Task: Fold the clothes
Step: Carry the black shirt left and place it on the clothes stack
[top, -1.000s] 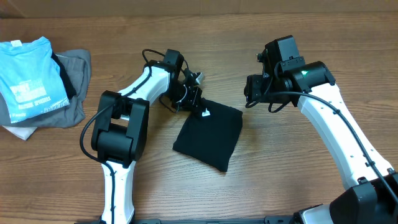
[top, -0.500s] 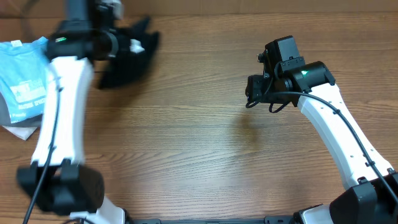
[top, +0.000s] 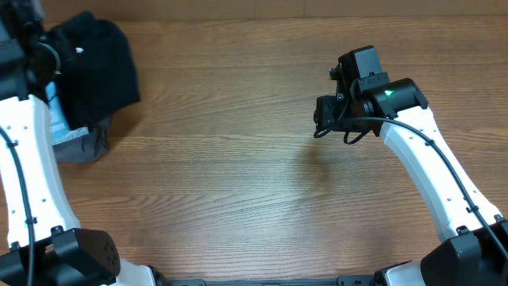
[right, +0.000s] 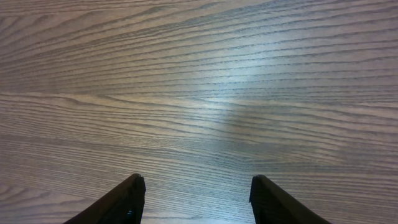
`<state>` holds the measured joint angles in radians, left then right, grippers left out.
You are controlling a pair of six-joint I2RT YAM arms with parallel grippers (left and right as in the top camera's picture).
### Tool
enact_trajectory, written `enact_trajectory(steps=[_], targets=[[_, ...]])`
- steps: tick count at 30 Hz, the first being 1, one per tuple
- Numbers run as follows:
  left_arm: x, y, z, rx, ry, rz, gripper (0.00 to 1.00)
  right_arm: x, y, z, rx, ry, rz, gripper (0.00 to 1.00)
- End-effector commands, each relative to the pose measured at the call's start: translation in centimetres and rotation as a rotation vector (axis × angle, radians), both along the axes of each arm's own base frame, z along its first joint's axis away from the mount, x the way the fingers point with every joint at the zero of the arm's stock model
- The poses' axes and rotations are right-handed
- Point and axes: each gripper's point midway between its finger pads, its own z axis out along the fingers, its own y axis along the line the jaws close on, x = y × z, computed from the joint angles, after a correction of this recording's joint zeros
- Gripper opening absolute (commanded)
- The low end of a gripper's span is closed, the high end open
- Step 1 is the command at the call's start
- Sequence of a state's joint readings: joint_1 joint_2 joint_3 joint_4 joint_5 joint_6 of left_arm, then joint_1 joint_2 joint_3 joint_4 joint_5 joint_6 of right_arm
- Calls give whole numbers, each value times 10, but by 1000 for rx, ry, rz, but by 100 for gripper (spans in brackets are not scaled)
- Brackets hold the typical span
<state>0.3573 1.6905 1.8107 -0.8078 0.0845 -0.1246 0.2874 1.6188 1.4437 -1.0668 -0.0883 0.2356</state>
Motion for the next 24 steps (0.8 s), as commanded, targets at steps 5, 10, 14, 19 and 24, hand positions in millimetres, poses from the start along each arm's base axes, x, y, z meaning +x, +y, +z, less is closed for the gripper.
enact_trajectory(steps=[5, 10, 14, 19, 24], targets=[[-15, 59, 19, 35, -69, 140, 13, 4, -5, 4, -9, -16, -17, 59], [-15, 81, -1, 20, -31, 180, 13, 4, -5, 4, -10, -17, -18, 58], [-12, 100, -18, 12, -13, 210, 13, 4, -5, 4, -10, -17, -18, 59], [-5, 128, -40, 9, -5, 250, 14, 4, -5, 4, -10, -17, -18, 59], [-7, 169, -57, 5, -25, 346, 22, 4, -5, 4, -10, -16, -18, 58]])
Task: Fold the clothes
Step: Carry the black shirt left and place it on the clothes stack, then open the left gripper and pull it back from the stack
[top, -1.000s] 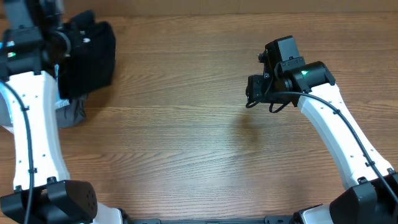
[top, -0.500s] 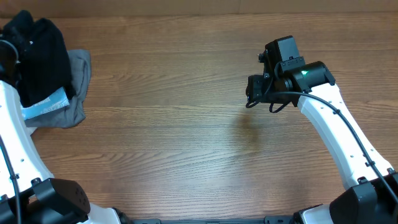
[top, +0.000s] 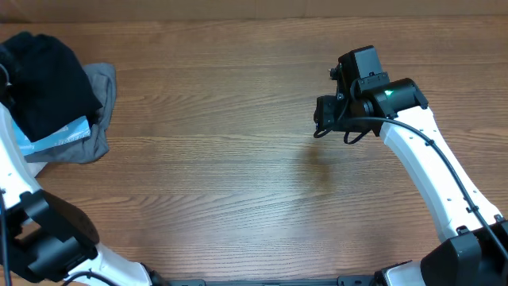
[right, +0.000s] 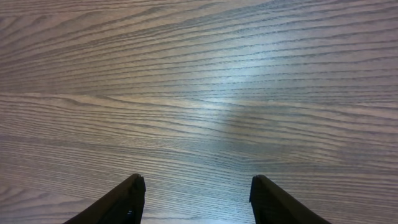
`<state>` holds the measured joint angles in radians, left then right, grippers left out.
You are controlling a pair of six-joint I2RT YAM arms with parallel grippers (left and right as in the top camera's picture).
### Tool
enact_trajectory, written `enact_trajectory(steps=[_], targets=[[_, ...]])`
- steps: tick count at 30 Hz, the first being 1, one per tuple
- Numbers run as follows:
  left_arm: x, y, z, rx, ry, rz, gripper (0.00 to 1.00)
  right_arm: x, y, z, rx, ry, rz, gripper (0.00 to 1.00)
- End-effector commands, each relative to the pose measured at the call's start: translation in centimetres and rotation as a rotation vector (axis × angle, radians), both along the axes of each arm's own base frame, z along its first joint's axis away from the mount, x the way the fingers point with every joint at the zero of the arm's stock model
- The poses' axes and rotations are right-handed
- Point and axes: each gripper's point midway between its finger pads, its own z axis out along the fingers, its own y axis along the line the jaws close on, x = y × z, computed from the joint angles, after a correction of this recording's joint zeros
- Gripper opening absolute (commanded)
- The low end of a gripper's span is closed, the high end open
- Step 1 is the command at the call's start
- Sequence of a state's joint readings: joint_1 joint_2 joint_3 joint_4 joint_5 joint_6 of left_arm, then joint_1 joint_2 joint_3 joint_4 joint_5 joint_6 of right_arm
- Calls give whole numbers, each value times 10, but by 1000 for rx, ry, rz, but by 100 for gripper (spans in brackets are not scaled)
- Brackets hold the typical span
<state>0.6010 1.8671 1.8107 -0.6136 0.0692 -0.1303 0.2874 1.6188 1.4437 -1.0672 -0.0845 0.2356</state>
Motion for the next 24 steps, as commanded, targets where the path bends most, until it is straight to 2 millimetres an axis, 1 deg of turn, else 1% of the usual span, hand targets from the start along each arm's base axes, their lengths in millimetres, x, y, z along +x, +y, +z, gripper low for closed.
enact_trajectory(steps=[1, 2, 3, 4, 5, 6, 7, 8, 10, 11, 12, 13, 16, 17, 19, 20, 21, 23, 24], targets=[[-6, 37, -9, -6, -24, 109, 25, 4, -4, 4, -7, -16, -16, 58], [-8, 50, -13, -3, -35, 133, 29, 4, -4, 4, -7, -16, -17, 59], [-9, 57, -16, -5, -40, 148, 37, 4, -4, 4, -7, -16, -17, 59], [-13, 73, -28, -13, -38, 179, 59, 4, -4, 4, -7, -16, -17, 58], [-16, 79, -35, -19, -27, 190, 68, 4, -4, 4, -7, -16, -16, 58], [-19, 85, -44, -29, -13, 201, 79, 4, -4, 4, -7, -16, -17, 59], [-22, 90, -53, -42, 2, 211, 87, 4, -4, 4, -7, -16, -16, 58], [-27, 94, -63, -59, 21, 221, 93, 4, -4, 4, -7, -15, -16, 58], [-39, 100, -76, -97, 49, 252, 100, 3, -5, 4, -8, -12, -17, 58], [-42, 102, -77, -107, 47, 258, 100, 3, -5, 3, -9, -9, -16, 58], [-45, 104, -72, -113, 32, 253, 100, 2, -5, 3, -10, -5, -16, 58], [-49, 109, -55, -112, -13, 245, 100, 0, -6, 2, -12, 2, -17, 58], [-52, 113, -10, -92, -125, 225, 100, -1, -6, 2, -13, 5, -16, 59], [-50, 112, 6, -78, -163, 205, 100, 0, -6, 2, -13, 4, -16, 58], [-47, 104, 46, -41, -246, 152, 100, 0, -6, 2, -16, 4, -17, 58], [-46, 100, 61, -27, -273, 135, 100, 0, -6, 2, -17, 3, -14, 58], [-45, 94, 78, -12, -302, 110, 100, 0, -6, 2, -17, 3, -15, 58], [-41, 77, 102, -1, -342, 58, 100, 0, -6, 2, -17, 4, -15, 59], [-34, 52, 120, -11, -374, -19, 100, 0, -6, 2, -17, 4, -15, 59]])
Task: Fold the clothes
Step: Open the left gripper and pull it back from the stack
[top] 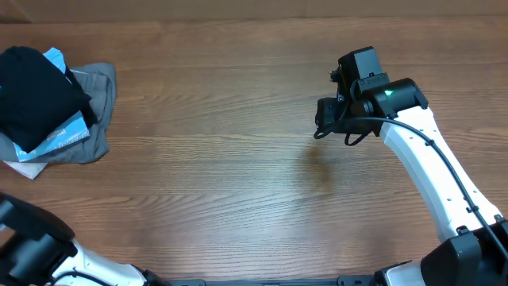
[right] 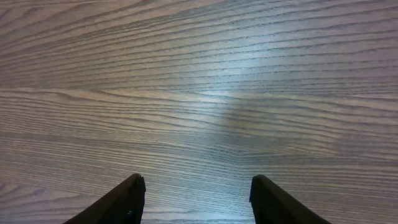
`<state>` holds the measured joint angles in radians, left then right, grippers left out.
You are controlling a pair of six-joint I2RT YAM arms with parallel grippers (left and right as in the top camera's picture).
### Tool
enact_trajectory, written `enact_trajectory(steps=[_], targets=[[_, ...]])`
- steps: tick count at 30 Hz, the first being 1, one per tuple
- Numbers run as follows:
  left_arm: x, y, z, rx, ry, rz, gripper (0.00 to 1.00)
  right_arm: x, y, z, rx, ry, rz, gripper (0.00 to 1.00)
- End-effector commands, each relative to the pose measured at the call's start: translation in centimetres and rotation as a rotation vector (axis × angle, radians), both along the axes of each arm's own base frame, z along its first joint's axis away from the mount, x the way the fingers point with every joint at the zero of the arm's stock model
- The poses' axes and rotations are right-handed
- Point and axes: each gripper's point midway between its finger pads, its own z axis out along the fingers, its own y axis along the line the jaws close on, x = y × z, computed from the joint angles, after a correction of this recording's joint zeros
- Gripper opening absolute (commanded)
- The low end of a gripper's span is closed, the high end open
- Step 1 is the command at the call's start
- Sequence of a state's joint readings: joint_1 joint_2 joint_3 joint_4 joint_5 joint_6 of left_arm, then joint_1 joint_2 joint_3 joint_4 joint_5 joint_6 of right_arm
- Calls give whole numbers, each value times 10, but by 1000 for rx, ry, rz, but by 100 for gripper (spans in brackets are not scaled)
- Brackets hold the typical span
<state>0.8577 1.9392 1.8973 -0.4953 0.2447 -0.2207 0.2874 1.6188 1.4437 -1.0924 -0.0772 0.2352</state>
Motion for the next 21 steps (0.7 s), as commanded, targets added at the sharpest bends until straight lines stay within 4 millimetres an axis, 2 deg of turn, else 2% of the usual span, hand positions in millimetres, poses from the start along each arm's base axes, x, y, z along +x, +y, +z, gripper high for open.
enact_trajectory(steps=[1, 4, 8, 10, 14, 16, 18, 21], targets=[[15, -69, 98, 62, -181, -207, 100, 5, -4, 4, -4, -19, -12, 59], [24, -113, 99, 0, -169, -310, 100, 5, -3, 5, 2, -18, -24, 62], [42, -178, 68, -99, -52, -440, 100, 12, -5, 8, 56, -24, -101, 86], [51, -221, 41, -137, 53, -533, 100, 19, -6, 11, 93, -41, -108, 100], [56, -309, -8, -208, 256, -736, 100, 38, -16, 19, 111, -113, -134, 100], [53, -342, -35, -228, 380, -773, 100, 50, -22, 24, 116, -160, -150, 100], [45, -368, -58, -225, 505, -797, 100, 61, -33, 30, 93, -212, -181, 100], [19, -400, -85, -202, 708, -833, 100, 62, -40, 29, 81, -212, -169, 100]])
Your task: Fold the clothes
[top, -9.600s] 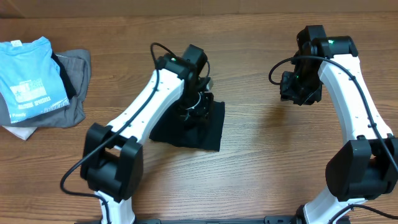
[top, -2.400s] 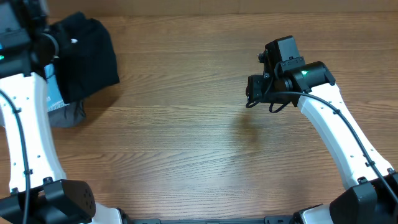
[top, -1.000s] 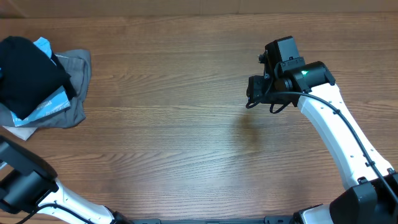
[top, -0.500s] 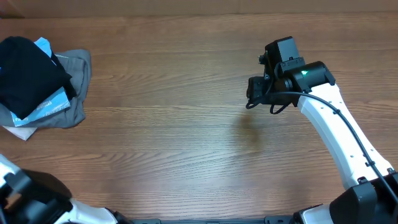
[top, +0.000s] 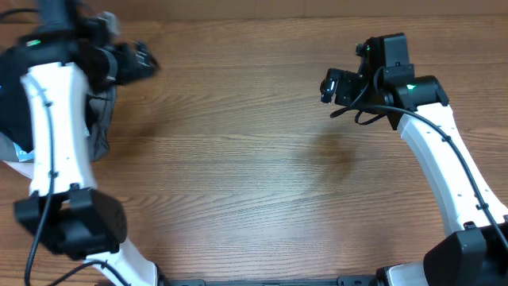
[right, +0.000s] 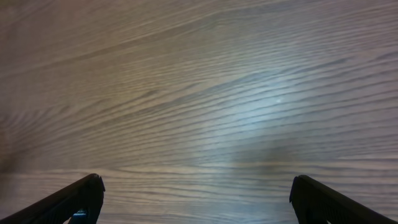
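The clothes lie in a pile at the table's far left edge: a black garment [top: 9, 91] on top, a grey garment [top: 101, 121] under it and a pale blue piece [top: 17, 151] at the front. My left arm reaches over the pile. My left gripper [top: 133, 60] is blurred just right of the pile near the back edge, and its jaws cannot be made out. My right gripper [top: 328, 85] hangs above bare wood at the back right. In the wrist view my right gripper [right: 196, 186] is wide open with nothing between its fingertips [right: 84, 190].
The wooden table [top: 238, 183] stretches between the two arms. Its back edge [top: 238, 19] runs just behind both grippers. The right arm's white link [top: 444, 167] crosses the right side of the table. The left arm's white link [top: 51, 119] hides much of the pile.
My left arm has swung in over the pile, its gripper now right of the pile near the back. My right gripper has shifted back and to the right, and its jaws stand much wider.
The black garment first lay on the grey one, further right, with my left arm at the table's left edge. Then it sat further left, and later the pale blue piece showed beside it. My right gripper hung open and still until now.
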`<state>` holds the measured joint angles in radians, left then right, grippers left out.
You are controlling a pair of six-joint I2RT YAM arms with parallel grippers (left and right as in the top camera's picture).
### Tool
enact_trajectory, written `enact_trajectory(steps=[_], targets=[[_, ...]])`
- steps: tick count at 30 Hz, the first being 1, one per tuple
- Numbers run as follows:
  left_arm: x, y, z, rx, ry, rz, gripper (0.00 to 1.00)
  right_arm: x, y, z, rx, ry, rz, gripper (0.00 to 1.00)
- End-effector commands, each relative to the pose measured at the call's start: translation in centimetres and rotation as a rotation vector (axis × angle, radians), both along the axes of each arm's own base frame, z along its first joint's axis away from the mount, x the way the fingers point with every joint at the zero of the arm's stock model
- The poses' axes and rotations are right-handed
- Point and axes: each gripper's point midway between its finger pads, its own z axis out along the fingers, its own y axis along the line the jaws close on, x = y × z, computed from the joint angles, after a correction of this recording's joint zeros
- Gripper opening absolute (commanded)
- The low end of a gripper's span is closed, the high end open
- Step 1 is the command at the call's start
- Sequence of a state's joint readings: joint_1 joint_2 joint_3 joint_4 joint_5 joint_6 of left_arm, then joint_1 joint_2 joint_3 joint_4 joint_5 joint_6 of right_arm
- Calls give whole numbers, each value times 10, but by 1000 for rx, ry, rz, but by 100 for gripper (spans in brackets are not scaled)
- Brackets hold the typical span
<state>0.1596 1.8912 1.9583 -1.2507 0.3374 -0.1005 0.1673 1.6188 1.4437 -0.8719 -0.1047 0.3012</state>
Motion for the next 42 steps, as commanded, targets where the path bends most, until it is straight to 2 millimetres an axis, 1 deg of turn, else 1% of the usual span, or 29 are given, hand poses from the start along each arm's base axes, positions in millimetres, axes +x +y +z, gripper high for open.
enact_trajectory(steps=[1, 3, 5, 6, 7, 8, 11, 13, 14, 16, 17, 19, 21, 23, 24, 26, 28, 31, 33, 36, 38, 42], targets=[[-22, -16, -25, 157, 142, -85, 100, 1, -12, 3, -16, -3, -1, 100], [-42, -28, -31, 202, 225, -127, 100, -5, -15, 0, 3, 29, -4, 100], [-64, -42, -33, 211, 302, -171, 100, -11, -20, 0, 30, 59, -32, 100], [-81, -51, -34, 220, 367, -204, 100, -17, -30, 5, 51, 70, -89, 100], [-86, -54, -34, 225, 388, -207, 100, -18, -34, 9, 59, 66, -110, 100], [-95, -58, -33, 250, 417, -213, 100, -23, -40, 19, 64, 44, -124, 100], [-106, -53, -26, 339, 434, -197, 100, -34, -46, 37, 62, -9, -136, 100], [-108, -48, -14, 402, 396, -141, 100, -43, -51, 45, 42, -39, -150, 100], [-108, -48, -5, 416, 354, -126, 100, -50, -54, 50, 29, -62, -161, 100], [-105, -56, 19, 412, 225, -123, 100, -60, -58, 59, 22, -119, -172, 100], [-104, -61, 33, 408, 149, -122, 100, -66, -59, 64, 24, -155, -175, 100], [-107, -68, 67, 408, -26, -114, 100, -79, -60, 74, 34, -235, -178, 100], [-117, -74, 101, 407, -202, -124, 100, -93, -64, 80, 28, -312, -193, 100], [-132, -76, 125, 405, -331, -131, 100, -107, -74, 82, 12, -366, -249, 100], [-143, -75, 135, 401, -386, -133, 100, -115, -79, 82, 0, -383, -271, 100], [-161, -69, 144, 389, -452, -119, 100, -126, -84, 81, -16, -396, -288, 100], [-177, -57, 146, 414, -496, -96, 100, -138, -84, 77, -18, -381, -287, 100], [-194, -27, 136, 518, -496, -20, 100, -151, -85, 65, -30, -317, -286, 100], [-203, -14, 128, 570, -484, -3, 100, -157, -85, 57, -38, -276, -284, 100], [-215, -10, 114, 579, -460, -15, 100, -163, -85, 48, -46, -233, -283, 100], [-219, -11, 109, 569, -451, -28, 100, -165, -85, 44, -50, -211, -282, 100], [-221, -13, 105, 556, -458, -37, 100, -163, -85, 41, -52, -199, -282, 100]])
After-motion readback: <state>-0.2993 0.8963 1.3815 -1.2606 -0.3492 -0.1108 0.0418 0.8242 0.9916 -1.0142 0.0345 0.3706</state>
